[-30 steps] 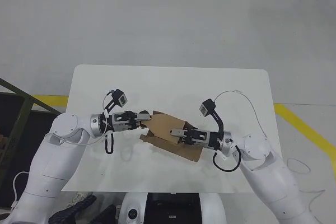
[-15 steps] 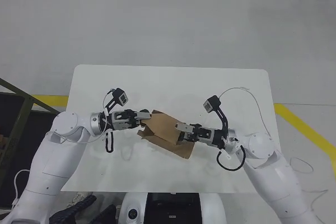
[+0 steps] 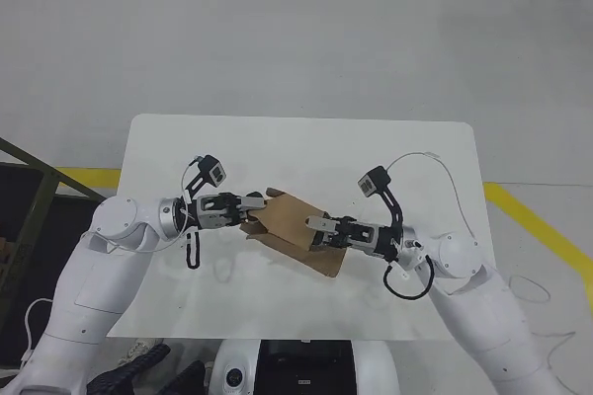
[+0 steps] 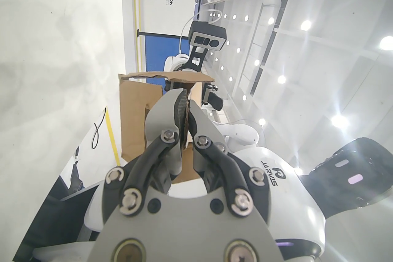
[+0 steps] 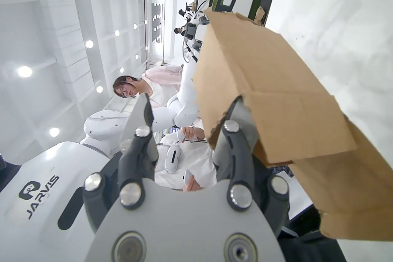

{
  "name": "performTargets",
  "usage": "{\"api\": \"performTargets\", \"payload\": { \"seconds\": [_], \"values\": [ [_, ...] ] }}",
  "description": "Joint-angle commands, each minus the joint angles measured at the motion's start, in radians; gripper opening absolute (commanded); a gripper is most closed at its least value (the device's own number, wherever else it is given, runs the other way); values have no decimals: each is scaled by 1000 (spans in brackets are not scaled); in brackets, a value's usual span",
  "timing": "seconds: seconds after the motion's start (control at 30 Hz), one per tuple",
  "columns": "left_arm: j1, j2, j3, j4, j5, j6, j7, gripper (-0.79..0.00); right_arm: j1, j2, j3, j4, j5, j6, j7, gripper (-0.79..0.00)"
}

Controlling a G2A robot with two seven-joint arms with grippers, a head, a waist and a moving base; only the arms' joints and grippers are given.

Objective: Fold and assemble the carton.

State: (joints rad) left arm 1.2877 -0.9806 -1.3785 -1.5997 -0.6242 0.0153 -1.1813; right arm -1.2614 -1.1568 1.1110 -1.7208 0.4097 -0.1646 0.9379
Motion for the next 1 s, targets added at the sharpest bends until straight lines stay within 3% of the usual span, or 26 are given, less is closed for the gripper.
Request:
{"api": "performTargets", "payload": {
  "seconds": [0.0,0.13,0.2,0.27,0.3,0.77,0.97],
  "values": [
    [0,0,-1,0,0,0,0,-785,2,0,-2,3,-2,2,-1,-785],
    [0,1,-1,-1,0,2,-2,-785,8,1,-4,4,-11,11,7,-785],
    [0,1,0,1,-8,4,-5,-711,9,2,-3,5,-11,15,11,-785],
    [0,1,-1,1,-15,2,-4,-434,10,2,-3,5,-12,18,11,-785],
    [1,1,-1,1,-21,2,-2,0,10,3,-3,6,-12,19,12,-785],
    [49,7,-72,13,-81,-11,50,0,-17,9,35,14,80,13,28,-785],
    [61,3,-53,7,-80,-15,68,0,-42,14,38,-11,97,20,74,-785]
  ]
}}
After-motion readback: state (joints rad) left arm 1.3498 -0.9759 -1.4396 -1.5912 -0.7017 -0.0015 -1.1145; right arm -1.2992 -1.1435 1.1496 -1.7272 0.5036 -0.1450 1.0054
